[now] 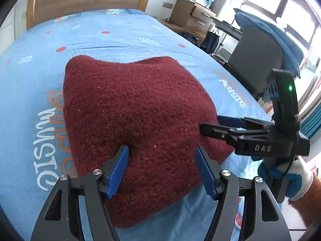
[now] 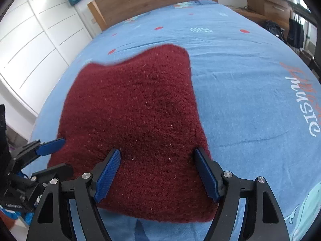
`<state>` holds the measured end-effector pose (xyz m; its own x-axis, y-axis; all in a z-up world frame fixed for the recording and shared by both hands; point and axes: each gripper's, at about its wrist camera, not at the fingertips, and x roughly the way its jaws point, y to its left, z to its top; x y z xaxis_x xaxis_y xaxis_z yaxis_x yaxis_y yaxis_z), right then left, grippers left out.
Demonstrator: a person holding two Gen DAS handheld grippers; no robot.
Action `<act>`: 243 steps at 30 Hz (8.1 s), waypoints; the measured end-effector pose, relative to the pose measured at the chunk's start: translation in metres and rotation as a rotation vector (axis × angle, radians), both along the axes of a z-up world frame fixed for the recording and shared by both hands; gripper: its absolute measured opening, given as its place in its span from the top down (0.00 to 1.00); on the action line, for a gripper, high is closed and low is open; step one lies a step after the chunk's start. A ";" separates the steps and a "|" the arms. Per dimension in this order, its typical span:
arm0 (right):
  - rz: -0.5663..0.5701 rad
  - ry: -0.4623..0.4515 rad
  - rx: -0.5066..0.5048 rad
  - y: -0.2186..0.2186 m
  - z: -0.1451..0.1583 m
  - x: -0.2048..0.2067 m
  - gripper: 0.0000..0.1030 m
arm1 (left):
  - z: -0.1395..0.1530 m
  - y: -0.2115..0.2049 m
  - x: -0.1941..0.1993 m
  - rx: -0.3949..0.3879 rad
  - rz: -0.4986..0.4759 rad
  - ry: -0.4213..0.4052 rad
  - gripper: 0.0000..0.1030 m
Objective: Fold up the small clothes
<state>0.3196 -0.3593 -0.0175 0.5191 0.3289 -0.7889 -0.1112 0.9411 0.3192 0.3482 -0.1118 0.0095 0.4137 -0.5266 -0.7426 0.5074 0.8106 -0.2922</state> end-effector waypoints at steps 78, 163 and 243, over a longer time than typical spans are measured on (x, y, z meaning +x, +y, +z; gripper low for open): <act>-0.053 0.151 0.032 0.052 0.018 -0.081 0.32 | 0.032 0.154 -0.102 0.084 0.383 0.050 0.19; -0.294 -0.306 -0.211 0.059 0.129 -0.360 0.01 | 0.067 0.135 -0.315 0.257 0.736 -0.317 0.01; -0.287 -0.280 -0.224 0.052 0.119 -0.358 0.01 | 0.053 0.134 -0.308 0.235 0.702 -0.284 0.01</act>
